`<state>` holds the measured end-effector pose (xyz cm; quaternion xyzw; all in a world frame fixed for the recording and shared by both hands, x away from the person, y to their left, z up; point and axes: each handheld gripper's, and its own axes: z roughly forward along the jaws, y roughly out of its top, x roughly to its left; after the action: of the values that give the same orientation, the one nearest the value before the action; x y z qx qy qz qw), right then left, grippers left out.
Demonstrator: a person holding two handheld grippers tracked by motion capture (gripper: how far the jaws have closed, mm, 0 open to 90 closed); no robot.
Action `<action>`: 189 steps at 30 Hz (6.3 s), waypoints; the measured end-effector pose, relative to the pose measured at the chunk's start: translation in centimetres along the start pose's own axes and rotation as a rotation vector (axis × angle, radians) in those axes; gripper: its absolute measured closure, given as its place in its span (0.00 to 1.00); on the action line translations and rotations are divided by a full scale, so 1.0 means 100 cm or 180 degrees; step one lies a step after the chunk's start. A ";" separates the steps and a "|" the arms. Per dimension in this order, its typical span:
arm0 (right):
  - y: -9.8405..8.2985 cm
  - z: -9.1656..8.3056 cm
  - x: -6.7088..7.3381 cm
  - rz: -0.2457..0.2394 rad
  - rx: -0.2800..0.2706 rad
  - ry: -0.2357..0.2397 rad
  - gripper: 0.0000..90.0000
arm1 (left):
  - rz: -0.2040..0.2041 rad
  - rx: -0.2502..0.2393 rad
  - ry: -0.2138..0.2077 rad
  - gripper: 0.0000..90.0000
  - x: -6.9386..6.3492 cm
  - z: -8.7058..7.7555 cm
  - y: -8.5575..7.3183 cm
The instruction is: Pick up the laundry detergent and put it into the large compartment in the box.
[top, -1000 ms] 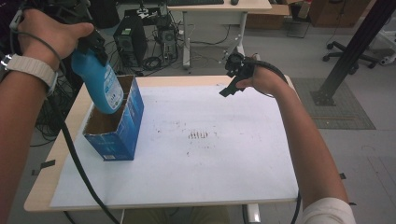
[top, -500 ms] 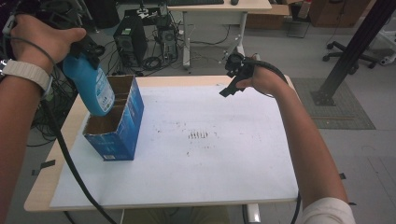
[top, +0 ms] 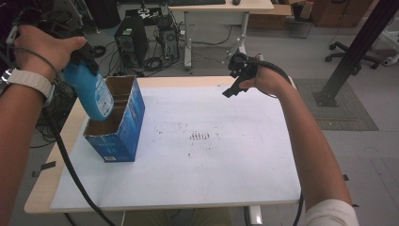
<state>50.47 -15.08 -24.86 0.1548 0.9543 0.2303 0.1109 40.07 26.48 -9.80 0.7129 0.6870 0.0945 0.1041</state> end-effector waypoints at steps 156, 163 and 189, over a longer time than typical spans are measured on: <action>-0.004 0.017 -0.005 0.0038 0.0160 0.0028 0.13 | 0.0261 0.0216 -0.0021 0.37 0.008 0.187 -0.025; -0.003 0.018 -0.005 0.0029 0.0168 0.0034 0.13 | 0.0264 0.0211 -0.0035 0.35 0.009 0.187 -0.024; -0.003 0.015 -0.003 0.0019 0.0155 0.0025 0.13 | 0.0451 0.0283 0.0077 0.26 0.000 0.188 -0.025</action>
<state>51.06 -14.85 -26.26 0.1594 0.9596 0.2079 0.1027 42.93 26.23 -28.57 0.7625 0.6396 0.0797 0.0570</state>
